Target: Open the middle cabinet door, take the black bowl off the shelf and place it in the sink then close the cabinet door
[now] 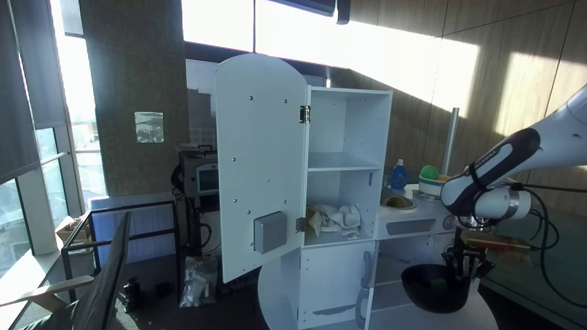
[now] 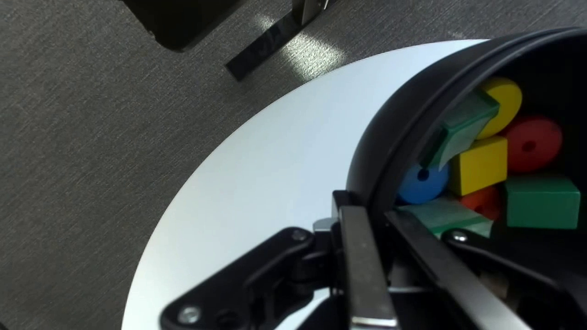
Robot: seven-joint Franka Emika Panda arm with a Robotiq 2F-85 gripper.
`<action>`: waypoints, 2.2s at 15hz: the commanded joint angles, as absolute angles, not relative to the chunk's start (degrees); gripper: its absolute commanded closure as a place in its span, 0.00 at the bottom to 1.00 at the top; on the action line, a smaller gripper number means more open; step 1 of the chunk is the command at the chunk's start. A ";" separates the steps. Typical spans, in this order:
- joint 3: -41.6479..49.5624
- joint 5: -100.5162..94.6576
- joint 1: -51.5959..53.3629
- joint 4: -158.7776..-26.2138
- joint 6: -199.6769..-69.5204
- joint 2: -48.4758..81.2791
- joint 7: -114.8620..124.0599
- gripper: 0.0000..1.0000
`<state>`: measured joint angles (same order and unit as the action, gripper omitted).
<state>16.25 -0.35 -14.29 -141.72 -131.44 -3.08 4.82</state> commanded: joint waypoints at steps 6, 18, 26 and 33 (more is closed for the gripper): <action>13.20 -3.19 -13.59 -149.02 -128.11 -23.71 -4.41 0.96; 12.52 -2.12 -7.21 -149.55 -119.03 -39.09 -19.94 0.96; 10.03 -1.44 -3.38 -146.41 -113.17 -40.60 -18.05 0.96; 8.62 -1.06 -3.97 -147.31 -122.90 -41.78 -12.95 0.96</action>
<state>9.35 -1.82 -3.81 -147.49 -118.45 -40.42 -16.10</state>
